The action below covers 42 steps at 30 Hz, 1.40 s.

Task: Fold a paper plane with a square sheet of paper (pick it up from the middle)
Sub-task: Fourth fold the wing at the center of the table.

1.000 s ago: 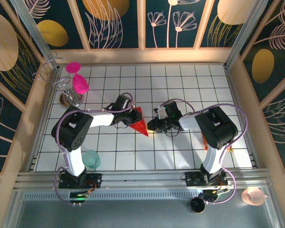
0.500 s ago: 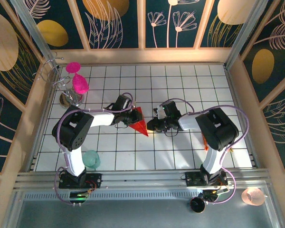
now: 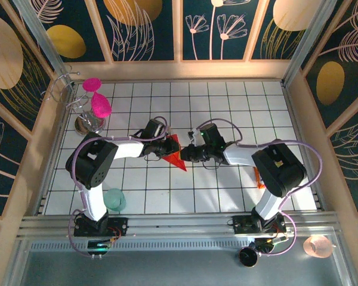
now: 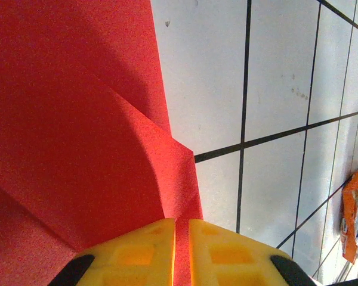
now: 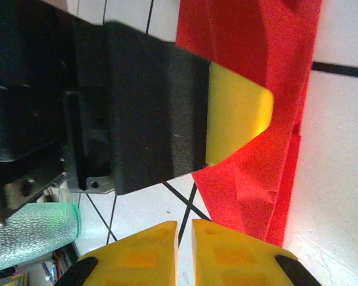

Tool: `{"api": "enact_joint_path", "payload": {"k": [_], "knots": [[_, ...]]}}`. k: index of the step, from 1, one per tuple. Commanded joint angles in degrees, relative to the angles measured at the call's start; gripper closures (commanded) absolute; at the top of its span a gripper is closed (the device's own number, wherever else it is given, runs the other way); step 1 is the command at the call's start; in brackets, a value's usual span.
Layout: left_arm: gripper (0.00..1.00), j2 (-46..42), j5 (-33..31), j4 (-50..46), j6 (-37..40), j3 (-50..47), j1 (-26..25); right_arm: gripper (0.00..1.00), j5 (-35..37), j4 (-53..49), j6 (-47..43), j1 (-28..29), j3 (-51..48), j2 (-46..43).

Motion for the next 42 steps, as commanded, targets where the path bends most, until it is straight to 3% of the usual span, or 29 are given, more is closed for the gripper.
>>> {"api": "enact_joint_path", "payload": {"k": [1,42], "knots": [[0.86,1.06,0.56,-1.11,0.92,1.18,0.3,0.87,-0.69,-0.87,-0.26,0.93,1.68,2.85],[0.86,2.98,-2.22,-4.1,0.58,1.19,0.43,0.89,3.65,-6.63,-1.58,0.98,1.87,8.85]]}}
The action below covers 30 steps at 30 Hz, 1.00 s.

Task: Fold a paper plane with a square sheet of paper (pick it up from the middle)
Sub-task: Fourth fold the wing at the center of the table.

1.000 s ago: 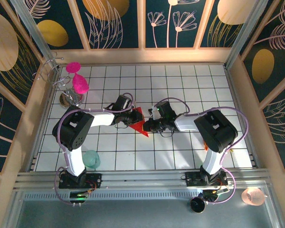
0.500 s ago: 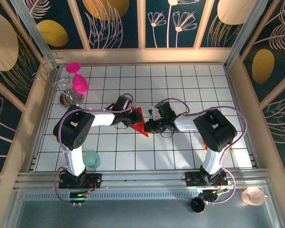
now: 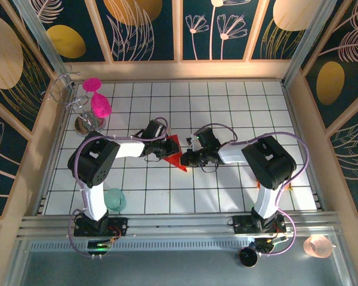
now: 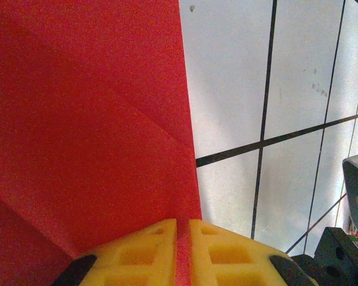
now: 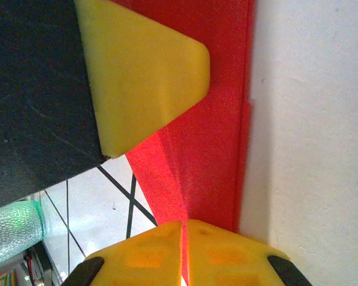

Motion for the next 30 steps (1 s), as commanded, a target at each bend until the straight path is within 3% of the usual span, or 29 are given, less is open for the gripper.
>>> {"api": "enact_joint_path", "payload": {"k": [1,15,30], "knots": [[0.86,1.6,-2.46,-3.52,0.74,0.6,0.37,0.89,2.57,-3.95,-1.67,0.17,0.41,2.73],[0.88,1.93,-5.71,-6.5,0.44,0.3,0.81,0.9,3.01,-11.03,-4.61,1.46,-2.41,-2.27],[0.88,1.37,-3.9,-5.21,0.57,0.12,1.0,0.9,4.98,-14.59,-5.41,1.57,-6.73,-11.43]]}}
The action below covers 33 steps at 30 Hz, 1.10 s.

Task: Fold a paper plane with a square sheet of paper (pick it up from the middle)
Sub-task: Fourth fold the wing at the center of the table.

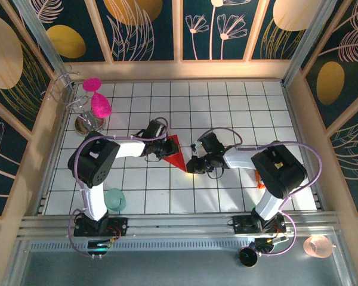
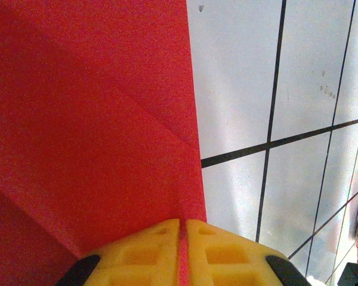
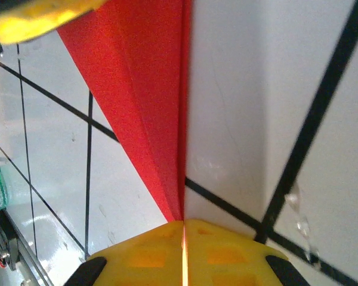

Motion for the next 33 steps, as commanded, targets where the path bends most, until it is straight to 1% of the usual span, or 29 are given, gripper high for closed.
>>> {"api": "enact_joint_path", "payload": {"k": [1,4,6,11,16,19,25,33], "knots": [[0.88,1.34,-2.43,-3.33,0.57,-0.55,1.01,0.89,1.77,-4.23,-0.95,0.66,-1.3,-4.4],[0.88,1.39,-1.58,-2.79,0.55,-0.33,1.06,0.89,4.2,-2.03,0.08,0.12,-0.96,-7.62],[0.88,1.28,-1.47,-2.68,0.48,-0.28,1.07,0.89,4.95,0.17,1.42,-0.44,-0.66,-7.91],[0.88,1.06,-1.43,-2.57,0.39,-0.42,1.02,0.92,3.89,5.65,4.9,-0.52,2.18,-3.74],[0.88,0.68,-0.92,-2.14,0.3,-0.53,1.01,0.94,2.04,8.82,6.54,-0.27,4.68,0.86],[0.88,0.73,-0.58,-1.96,0.23,-0.34,1.07,0.95,0.78,8.87,6.28,0.62,5.92,3.0],[0.88,0.95,-0.27,-1.87,0.24,-0.33,1.04,0.96,1.45,7.27,5.71,1.18,6.76,6.5],[0.89,1.6,-2.02,-3.53,0.28,-0.5,1.02,0.97,2.37,1.84,3.68,2.09,5.36,7.3]]}}
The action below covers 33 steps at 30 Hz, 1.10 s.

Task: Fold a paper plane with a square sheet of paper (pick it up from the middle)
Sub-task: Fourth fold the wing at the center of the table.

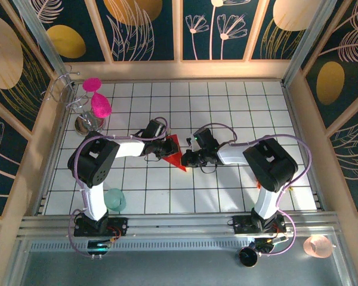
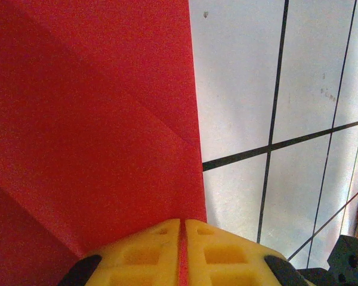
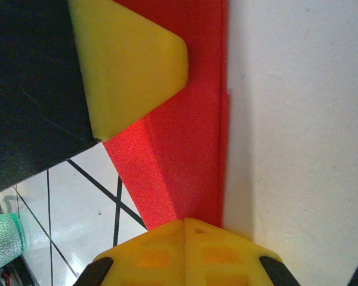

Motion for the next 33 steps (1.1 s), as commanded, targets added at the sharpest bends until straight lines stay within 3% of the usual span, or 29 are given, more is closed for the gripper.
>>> {"api": "enact_joint_path", "payload": {"k": [1,12,18,33], "knots": [[0.9,1.69,-2.69,-3.79,0.29,-0.44,0.66,0.97,0.54,-5.94,-1.68,1.41,-0.82,0.21],[0.9,2.09,-3.09,-4.09,0.44,-0.31,0.72,0.97,2.61,-11.92,-4.74,1.56,-7.17,-11.21],[0.9,2.04,-2.14,-3.54,0.39,-0.16,0.7,0.97,5.66,-6.3,-3.08,1.13,-4.78,-14.7],[0.9,0.58,1.03,-1.63,0.22,0.02,0.66,1.0,5.52,-1.33,0.22,0.67,3.57,-0.72]]}}
